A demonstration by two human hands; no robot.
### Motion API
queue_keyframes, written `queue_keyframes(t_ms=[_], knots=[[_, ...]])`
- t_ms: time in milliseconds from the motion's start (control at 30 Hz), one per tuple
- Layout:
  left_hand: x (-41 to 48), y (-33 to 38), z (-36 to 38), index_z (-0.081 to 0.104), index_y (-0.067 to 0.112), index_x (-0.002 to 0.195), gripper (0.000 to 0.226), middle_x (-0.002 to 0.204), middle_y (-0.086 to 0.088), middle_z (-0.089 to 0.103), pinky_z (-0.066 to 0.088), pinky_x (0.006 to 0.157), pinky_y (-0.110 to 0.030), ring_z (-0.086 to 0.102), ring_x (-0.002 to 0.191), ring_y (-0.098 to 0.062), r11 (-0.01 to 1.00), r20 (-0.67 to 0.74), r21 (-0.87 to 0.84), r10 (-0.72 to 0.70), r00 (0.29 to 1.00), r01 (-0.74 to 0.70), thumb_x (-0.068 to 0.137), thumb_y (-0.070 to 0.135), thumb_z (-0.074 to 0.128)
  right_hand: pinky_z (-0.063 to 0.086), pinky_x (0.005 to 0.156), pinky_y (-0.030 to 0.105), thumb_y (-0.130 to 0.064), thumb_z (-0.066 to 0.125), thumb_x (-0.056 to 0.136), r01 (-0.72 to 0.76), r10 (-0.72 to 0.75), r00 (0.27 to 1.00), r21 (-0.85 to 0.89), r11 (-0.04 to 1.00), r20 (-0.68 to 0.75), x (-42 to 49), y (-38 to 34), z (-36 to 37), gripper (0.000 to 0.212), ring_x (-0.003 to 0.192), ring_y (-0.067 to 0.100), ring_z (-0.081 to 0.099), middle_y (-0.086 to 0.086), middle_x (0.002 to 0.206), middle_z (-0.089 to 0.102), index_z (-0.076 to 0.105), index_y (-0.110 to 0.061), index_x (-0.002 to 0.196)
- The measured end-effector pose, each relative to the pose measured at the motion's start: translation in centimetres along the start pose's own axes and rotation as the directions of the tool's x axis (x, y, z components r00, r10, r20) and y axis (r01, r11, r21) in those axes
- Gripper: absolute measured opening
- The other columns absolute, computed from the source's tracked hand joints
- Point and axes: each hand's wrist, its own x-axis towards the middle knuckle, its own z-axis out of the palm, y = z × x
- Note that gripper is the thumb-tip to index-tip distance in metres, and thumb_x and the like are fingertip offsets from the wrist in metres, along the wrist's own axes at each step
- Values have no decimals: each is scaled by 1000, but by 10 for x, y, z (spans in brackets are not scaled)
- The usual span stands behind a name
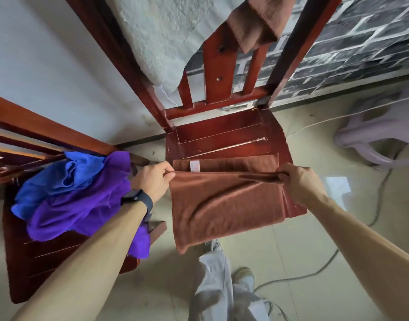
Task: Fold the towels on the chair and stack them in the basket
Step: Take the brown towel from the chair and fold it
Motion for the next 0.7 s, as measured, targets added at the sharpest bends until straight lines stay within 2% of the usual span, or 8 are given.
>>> queue_keyframes(t_ms=[67,100,167,233,367,433,567,700], knots=[[18,-5,12,57,42,68,20,81,5,71,54,67,-37,67,81,-27,999,4,22,-27,1000,26,82,37,69,54,64,38,-22,56,93,-1,1,1000,-11,1000,-5,17,-1,6,16,69,34,62,7,75,68,69,-30,95],[25,-5,16,58,39,67,20,83,3,71,54,68,-37,67,82,-28,999,-4,33,-30,1000,30,82,35,71,55,64,38,-22,56,93,-3,3,1000,-19,1000,-4,25,-1,9,16,68,34,63,7,75,68,69,-30,95],[38,-3,21,64,33,74,11,87,1,72,53,69,-36,67,86,-28,999,-12,47,-17,1000,18,82,32,72,56,64,38,-23,55,92,-7,7,1000,-54,999,6,37,-1,13,14,69,35,63,9,77,70,67,-29,97],[47,-3,24,64,35,83,7,90,4,74,51,68,-32,68,87,-27,997,-2,82,-9,1000,9,83,34,71,56,66,38,-26,55,93,-17,18,1000,-89,996,7,47,0,13,15,73,36,65,11,81,71,65,-28,105],[58,3,29,58,39,108,23,100,10,73,41,69,-30,66,98,-28,988,11,155,-18,1000,17,87,38,68,45,62,35,-28,57,97,-9,9,1000,-145,989,1,61,-1,11,19,69,36,55,15,77,59,58,-22,114],[59,7,29,57,40,114,27,104,9,72,36,70,-31,65,102,-29,979,14,203,-33,999,29,88,40,66,40,61,35,-30,57,98,-8,10,1000,-192,981,7,66,-4,11,23,69,34,51,14,77,52,53,-20,119],[61,12,30,62,36,107,18,107,5,71,35,69,-31,64,101,-31,966,24,256,-54,998,46,89,39,65,41,63,35,-29,57,97,-36,39,999,-248,968,6,69,-9,11,25,74,35,53,13,80,50,55,-19,120],[61,17,22,65,34,99,11,108,2,69,38,70,-29,64,100,-31,960,53,281,-25,998,10,89,39,65,46,67,36,-25,59,96,-69,74,997,-281,957,7,74,-16,11,23,89,39,63,12,89,55,62,-21,118]])
